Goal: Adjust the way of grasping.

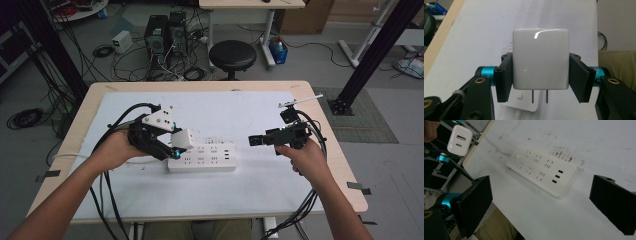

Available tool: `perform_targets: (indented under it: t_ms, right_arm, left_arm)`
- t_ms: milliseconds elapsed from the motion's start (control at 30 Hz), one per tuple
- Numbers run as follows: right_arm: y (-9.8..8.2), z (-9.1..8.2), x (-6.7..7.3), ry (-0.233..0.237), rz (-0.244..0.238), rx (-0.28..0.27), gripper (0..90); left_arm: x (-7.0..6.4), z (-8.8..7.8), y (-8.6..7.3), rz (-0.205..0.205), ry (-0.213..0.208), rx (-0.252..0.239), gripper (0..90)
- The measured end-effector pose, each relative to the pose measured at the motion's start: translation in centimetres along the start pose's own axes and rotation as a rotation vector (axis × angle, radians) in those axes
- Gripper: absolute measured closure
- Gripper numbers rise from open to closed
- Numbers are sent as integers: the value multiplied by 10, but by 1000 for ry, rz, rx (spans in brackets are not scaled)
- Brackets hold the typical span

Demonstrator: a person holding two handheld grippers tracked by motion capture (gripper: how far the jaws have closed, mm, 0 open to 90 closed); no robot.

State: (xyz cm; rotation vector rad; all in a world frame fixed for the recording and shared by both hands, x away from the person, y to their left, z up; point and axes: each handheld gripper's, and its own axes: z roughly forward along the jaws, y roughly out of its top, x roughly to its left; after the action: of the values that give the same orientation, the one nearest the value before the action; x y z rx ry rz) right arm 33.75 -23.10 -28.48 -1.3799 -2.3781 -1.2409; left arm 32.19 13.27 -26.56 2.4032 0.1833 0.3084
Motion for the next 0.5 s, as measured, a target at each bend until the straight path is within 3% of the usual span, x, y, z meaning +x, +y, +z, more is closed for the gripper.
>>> perform_targets:
  t_ms: [200, 267, 367, 500]
  right_arm:
    - [0, 9, 8, 45, 43, 17, 39]
    - [0, 12, 11, 72, 92, 34, 39]
    - [-1, 17, 10, 154, 163, 32, 42]
    - [-4, 23, 7, 163, 186, 40, 46]
  left_arm:
    - [-4, 10, 7, 28, -7, 19, 424]
    - [-5, 13, 9, 37, -13, 23, 424]
    - [-7, 18, 14, 51, -19, 29, 424]
    - [-10, 25, 19, 57, -29, 24, 424]
